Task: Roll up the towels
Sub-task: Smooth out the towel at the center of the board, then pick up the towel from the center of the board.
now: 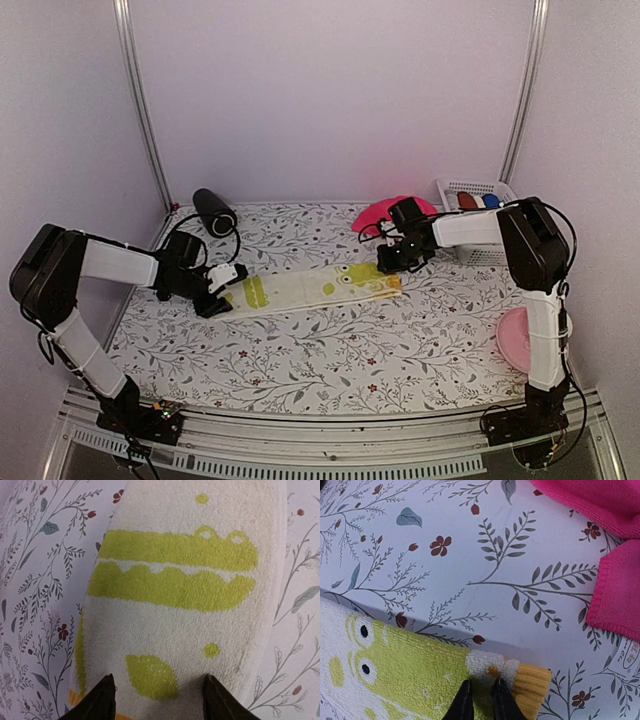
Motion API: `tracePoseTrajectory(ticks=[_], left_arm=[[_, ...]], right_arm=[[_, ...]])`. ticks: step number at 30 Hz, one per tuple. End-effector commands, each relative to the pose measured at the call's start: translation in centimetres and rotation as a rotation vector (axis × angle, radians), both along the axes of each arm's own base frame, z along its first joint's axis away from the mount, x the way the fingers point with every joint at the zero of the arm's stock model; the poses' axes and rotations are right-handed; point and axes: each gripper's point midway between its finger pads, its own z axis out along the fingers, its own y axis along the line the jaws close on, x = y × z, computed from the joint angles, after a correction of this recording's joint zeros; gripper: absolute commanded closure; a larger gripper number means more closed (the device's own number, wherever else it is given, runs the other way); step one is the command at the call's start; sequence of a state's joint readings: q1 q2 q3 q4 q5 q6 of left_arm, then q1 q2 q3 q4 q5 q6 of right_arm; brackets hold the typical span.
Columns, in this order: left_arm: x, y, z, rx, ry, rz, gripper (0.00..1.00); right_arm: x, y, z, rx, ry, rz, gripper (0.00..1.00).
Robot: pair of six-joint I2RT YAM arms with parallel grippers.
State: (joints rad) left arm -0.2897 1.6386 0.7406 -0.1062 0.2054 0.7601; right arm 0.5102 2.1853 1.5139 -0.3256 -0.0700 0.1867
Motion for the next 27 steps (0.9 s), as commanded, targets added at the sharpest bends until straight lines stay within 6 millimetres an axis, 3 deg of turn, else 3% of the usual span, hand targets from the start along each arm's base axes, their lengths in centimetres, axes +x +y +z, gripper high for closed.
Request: tracePoseTrajectory(ticks=[1, 6, 10, 16, 20, 27], left_arm=[[-0.8, -0.3, -0.4, 0.000, 0.029, -0.023, 0.40], [-0.9, -0.6, 0.1, -0.021, 0.027, -0.025, 0.33], [-0.6, -0.9, 1.8, -0.048, -0.004, -0.020, 0.24], [1.1, -0.1, 4.9, -0.044, -0.072, 0.079, 0.07], [1.7, 1.2, 7.0, -0.028, -0.102, 0.183, 0.03], [0.6, 2.3, 9.2, -0.047, -0.150, 0.247, 0.03]], right_arm=[[-1.5, -1.5, 1.2, -0.005, 0.042, -0.056, 0.82], [-2.7, -2.3, 4.4, 0.044, 0.005, -0.089, 0.63], [-3.7, -3.5, 5.1, 0.050, -0.007, -0.124, 0.54], [-4.7, -4.3, 2.9, 0.041, 0.036, -0.150, 0.52], [-4.8, -4.1, 1.5, 0.045, 0.058, -0.154, 0.52], [-4.6, -3.6, 0.2, 0.054, 0.083, -0.156, 0.54]])
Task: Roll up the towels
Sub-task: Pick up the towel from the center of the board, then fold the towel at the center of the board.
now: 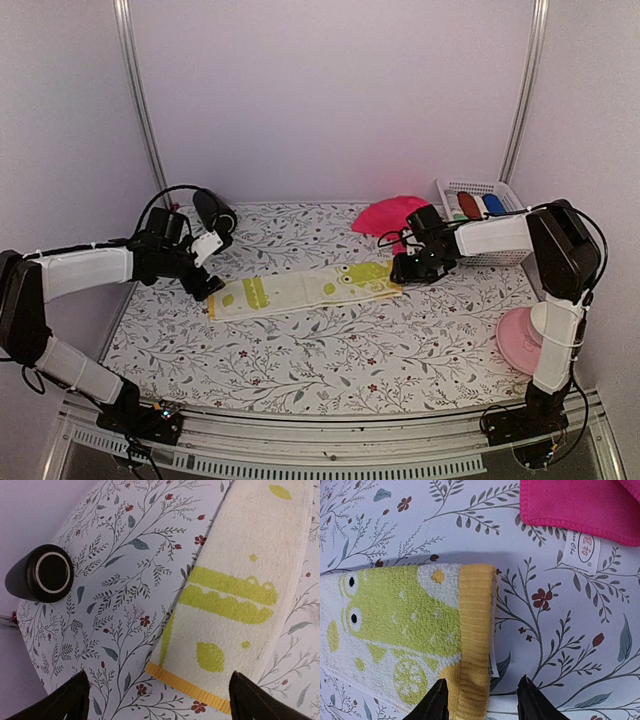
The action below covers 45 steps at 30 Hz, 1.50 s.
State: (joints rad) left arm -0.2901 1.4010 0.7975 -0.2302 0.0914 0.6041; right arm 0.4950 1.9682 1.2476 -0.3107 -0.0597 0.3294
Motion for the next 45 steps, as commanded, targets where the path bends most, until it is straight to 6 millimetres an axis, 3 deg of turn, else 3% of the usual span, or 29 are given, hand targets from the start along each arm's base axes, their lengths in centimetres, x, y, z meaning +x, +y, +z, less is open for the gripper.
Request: tracePoseTrajectory(ticks=[1, 7, 14, 16, 19, 22, 28, 39, 42, 45], left_arm=[[-0.9, 0.8, 1.0, -0.006, -0.021, 0.061, 0.03], [-0.9, 1.6, 2.2, -0.007, -0.085, 0.099, 0.03], [-0.7, 2.1, 2.6, 0.006, -0.126, 0.118, 0.03], [-0.7, 2.3, 2.6, 0.012, -0.132, 0.125, 0.03], [-0.7, 2.3, 2.7, 0.014, -0.140, 0.126, 0.03], [-0.8, 2.4, 2.9, 0.012, -0.146, 0.127, 0.03], [-0.7, 2.4, 3.1, 0.006, -0.153, 0.131, 0.03], [-0.8, 2.5, 2.8, 0.001, -0.144, 0.132, 0.03], [-0.8, 2.4, 2.6, -0.003, -0.139, 0.129, 0.03], [-0.8, 2.3, 2.5, -0.007, -0.132, 0.128, 0.03]], right_arm=[[0.4, 0.3, -1.2, 0.019, 0.017, -0.013, 0.55], [0.3, 0.6, -2.5, 0.026, 0.046, -0.015, 0.61], [0.1, 1.2, -3.4, 0.043, 0.073, -0.010, 0.75], [0.0, 1.3, -3.6, 0.045, 0.079, -0.009, 0.79], [-0.1, 1.2, -3.8, 0.041, 0.084, -0.016, 0.96], [0.0, 0.8, -3.5, 0.031, 0.073, -0.030, 0.98], [1.2, -2.4, 0.9, 0.027, -0.033, -0.113, 0.98], [0.3, -10.2, 7.3, 0.040, -0.156, -0.230, 0.98], [0.3, -9.7, 9.9, 0.087, -0.212, -0.194, 0.98], [0.1, -5.8, 12.1, 0.202, -0.237, -0.066, 0.98]])
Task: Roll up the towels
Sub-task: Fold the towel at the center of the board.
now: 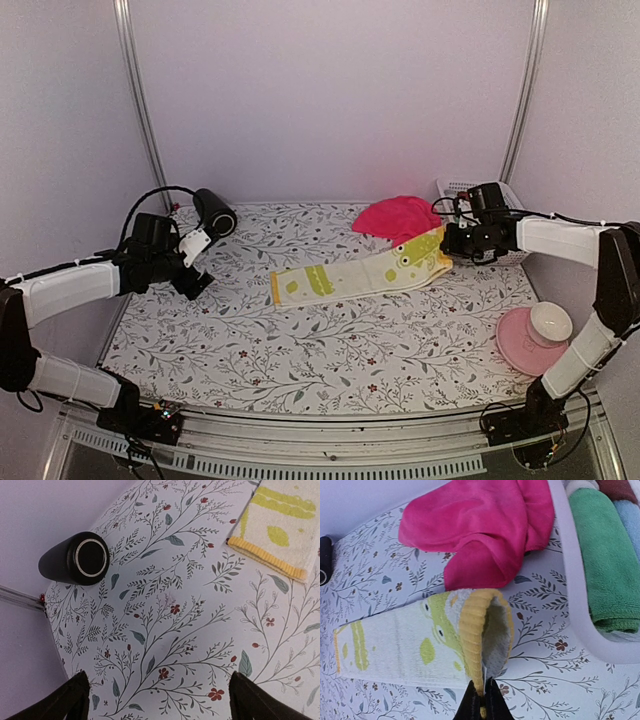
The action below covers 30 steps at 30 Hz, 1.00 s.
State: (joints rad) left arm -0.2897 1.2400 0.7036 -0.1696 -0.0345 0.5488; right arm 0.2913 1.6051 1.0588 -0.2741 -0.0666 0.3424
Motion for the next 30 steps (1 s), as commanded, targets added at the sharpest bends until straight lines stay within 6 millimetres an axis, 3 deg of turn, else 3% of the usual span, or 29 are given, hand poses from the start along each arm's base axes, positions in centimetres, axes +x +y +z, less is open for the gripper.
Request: tracePoseTrajectory(ticks=[1, 9, 18, 22, 30], left_arm=[[-0.1, -0.2, -0.3, -0.017, 0.002, -0.001, 0.03], [-0.1, -0.2, -0.7, -0.017, 0.014, 0.001, 0.03], [-0.1, 0.0, -1.0, -0.019, 0.018, 0.006, 0.03], [0.0, 0.1, -1.0, -0.021, 0.015, 0.006, 0.03], [0.0, 0.1, -1.1, -0.026, 0.017, 0.003, 0.03]], right_arm=[[-0.1, 5.5, 3.7, 0.098, -0.082, 0.195, 0.98], [0.7, 17.1, 5.2, 0.195, -0.089, 0.472, 0.98], [-0.2, 26.0, 4.9, 0.268, -0.076, 0.664, 0.98], [-0.9, 28.3, 4.0, 0.284, -0.059, 0.719, 0.98], [-1.2, 30.3, 1.8, 0.287, -0.035, 0.751, 0.98]])
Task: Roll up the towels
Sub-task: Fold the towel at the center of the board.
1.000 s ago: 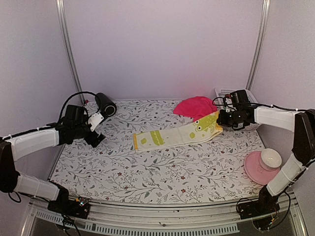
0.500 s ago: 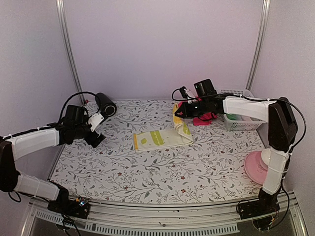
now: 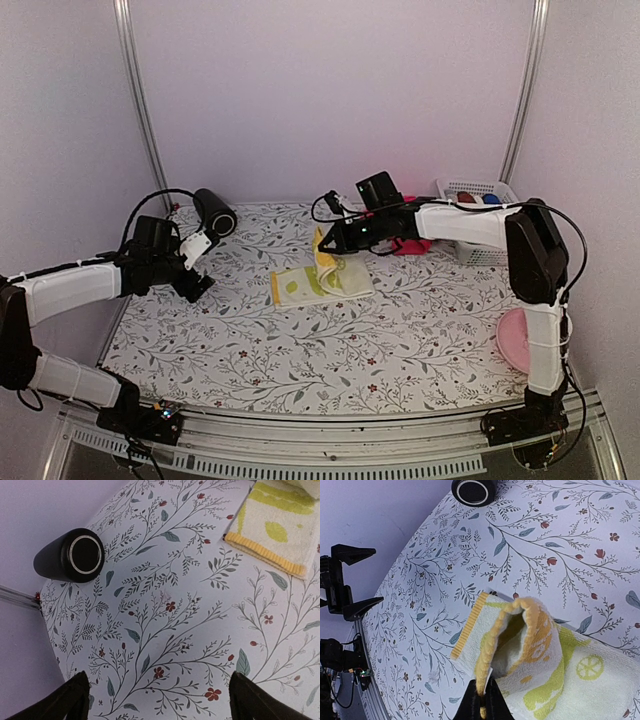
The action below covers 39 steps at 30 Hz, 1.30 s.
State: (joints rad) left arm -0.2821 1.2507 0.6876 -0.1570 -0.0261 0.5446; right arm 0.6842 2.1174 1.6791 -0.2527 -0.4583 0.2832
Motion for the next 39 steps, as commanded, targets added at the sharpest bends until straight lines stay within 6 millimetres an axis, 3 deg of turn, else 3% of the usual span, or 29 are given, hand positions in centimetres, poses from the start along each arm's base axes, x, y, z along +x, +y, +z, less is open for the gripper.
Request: tracePoseTrajectory(ticks=[1, 14, 30, 39], left_arm=[[0.1, -0.1, -0.3, -0.022, 0.001, -0.001, 0.03], [0.1, -0.1, -0.5, -0.020, 0.009, 0.001, 0.03], [0.2, -0.1, -0.5, -0.024, 0.007, 0.005, 0.03], [0.2, 0.0, -0.5, -0.025, 0.008, 0.009, 0.03]], right_arm=[[0.2, 1.5, -0.7, 0.019, -0.011, 0.033, 0.98], [-0.8, 3.1, -3.5, 0.028, 0.035, 0.093, 0.98], [-2.4, 3.3, -0.3, 0.090, -0.005, 0.179, 0.98], [-2.4, 1.6, 0.6, 0.090, -0.013, 0.186, 0.98]])
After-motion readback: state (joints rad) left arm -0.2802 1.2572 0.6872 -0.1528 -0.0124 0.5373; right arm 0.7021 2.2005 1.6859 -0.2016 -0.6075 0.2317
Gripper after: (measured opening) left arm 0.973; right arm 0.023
